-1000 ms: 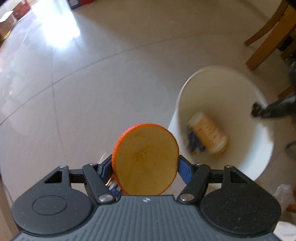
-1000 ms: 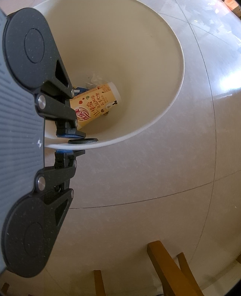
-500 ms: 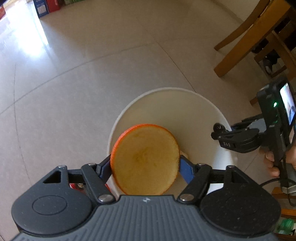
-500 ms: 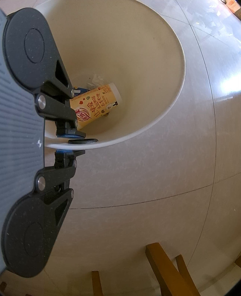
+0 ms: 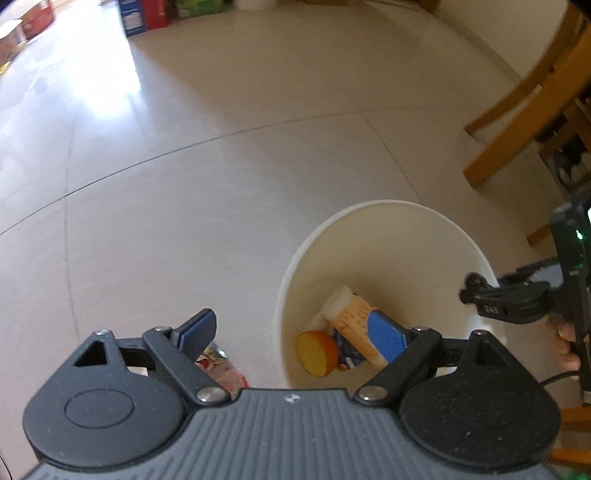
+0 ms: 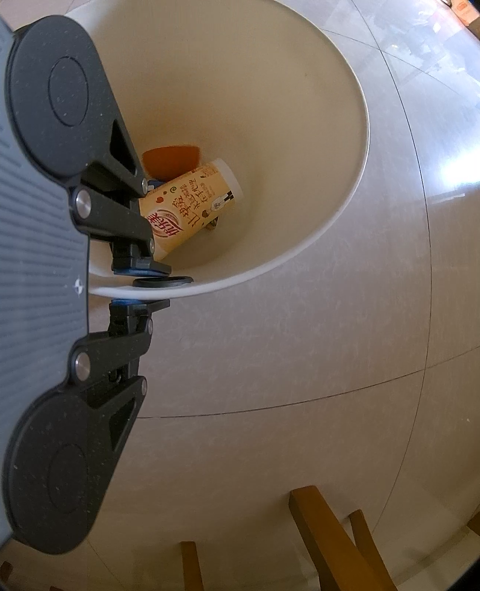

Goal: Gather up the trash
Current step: 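Move the left gripper to the clear plastic bread bag and grasp it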

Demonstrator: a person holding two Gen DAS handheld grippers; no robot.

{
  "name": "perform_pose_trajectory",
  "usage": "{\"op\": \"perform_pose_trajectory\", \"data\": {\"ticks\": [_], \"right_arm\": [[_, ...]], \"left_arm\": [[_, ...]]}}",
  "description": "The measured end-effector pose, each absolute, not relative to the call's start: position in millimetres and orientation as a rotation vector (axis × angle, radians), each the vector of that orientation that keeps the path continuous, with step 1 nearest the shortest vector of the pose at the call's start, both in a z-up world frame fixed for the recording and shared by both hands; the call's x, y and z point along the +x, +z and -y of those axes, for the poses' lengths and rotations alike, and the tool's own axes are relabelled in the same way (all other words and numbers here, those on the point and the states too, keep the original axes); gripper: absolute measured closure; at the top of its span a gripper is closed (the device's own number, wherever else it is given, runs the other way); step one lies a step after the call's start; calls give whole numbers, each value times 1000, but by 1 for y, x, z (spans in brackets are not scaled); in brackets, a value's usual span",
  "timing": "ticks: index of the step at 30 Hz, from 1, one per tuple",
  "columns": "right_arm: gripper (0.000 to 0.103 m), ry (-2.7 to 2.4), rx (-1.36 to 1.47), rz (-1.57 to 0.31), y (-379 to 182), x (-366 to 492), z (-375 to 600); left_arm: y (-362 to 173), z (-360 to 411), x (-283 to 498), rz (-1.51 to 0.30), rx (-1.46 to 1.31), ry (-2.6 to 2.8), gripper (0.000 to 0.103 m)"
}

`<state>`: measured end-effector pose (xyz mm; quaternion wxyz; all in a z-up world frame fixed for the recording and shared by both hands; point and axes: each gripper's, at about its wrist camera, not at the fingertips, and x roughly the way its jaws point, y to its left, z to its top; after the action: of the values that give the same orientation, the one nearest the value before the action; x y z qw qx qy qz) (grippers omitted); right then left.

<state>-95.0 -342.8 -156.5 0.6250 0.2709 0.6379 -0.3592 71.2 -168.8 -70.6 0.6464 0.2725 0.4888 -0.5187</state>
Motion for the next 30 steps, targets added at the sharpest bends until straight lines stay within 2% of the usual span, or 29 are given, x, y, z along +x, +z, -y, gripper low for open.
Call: {"op": "perform_pose_trajectory", "data": {"ticks": [8,13,22,30], "right_arm": [[90,-833,621,-1467,-157,-92,343],[90,-841,628,-1465,-158,-92,343],[89,-846,615,-1459,-157,-93,340],[89,-813,576,-1472,-157,-92,335]], "left_arm": [[-77,131,106,-1091,561,-1048,14],[-102,105,111,-1088,542,-974,14],[-186,59,90,-1092,590,-934,14],[-267,54,62,-1148,667,-947,15]]}}
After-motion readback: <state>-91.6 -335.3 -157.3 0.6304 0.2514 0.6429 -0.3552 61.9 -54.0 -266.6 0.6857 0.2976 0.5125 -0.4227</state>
